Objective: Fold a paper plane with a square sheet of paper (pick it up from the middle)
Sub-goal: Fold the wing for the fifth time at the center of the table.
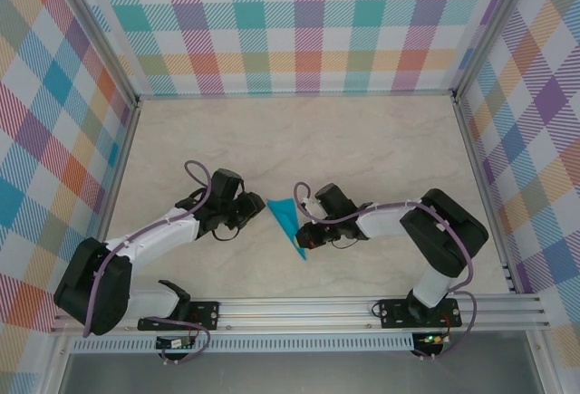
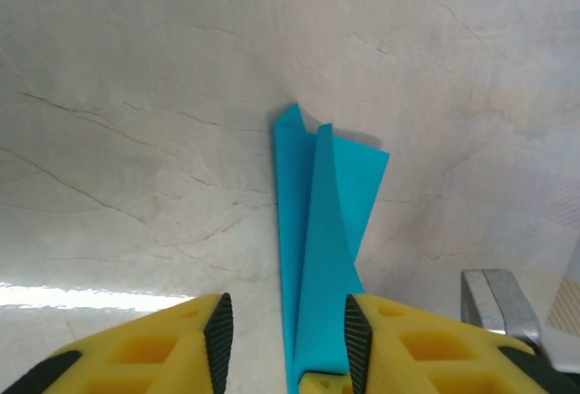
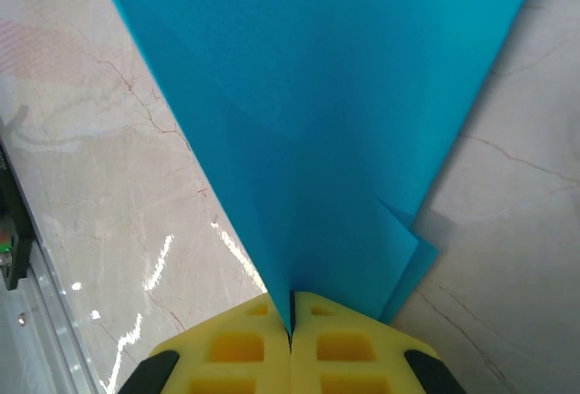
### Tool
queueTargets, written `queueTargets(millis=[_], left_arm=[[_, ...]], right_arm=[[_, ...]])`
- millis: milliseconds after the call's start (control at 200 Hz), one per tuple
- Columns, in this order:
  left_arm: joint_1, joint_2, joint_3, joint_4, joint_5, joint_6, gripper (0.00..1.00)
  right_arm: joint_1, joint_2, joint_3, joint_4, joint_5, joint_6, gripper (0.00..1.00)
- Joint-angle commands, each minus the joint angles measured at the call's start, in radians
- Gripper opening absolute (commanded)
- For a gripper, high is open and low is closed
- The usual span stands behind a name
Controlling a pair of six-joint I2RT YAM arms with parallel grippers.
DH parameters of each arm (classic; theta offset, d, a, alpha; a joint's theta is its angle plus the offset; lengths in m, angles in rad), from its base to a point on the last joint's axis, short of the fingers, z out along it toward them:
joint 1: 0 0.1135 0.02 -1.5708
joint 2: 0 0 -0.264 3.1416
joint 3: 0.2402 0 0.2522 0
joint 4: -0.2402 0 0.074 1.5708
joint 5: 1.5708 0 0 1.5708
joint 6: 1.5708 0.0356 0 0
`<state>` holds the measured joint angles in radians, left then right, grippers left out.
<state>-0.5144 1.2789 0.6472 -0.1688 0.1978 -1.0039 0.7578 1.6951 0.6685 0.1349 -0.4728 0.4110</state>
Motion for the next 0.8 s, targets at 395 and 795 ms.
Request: queueTargets(millis=[395,795], left_arm=[[-0.095,0.119,-0.068,0.340,0.075,-0.048,0.31],[-0.128,0.157,-0.084,0.427,0.009,-0.102,0.33]], right_arm=[[-0.061,0.073,-0.047,0.014,-0.072,0.099,0.04],[-0.119,0.065,-0.060,0.012,-0.149,0.082,0.02]])
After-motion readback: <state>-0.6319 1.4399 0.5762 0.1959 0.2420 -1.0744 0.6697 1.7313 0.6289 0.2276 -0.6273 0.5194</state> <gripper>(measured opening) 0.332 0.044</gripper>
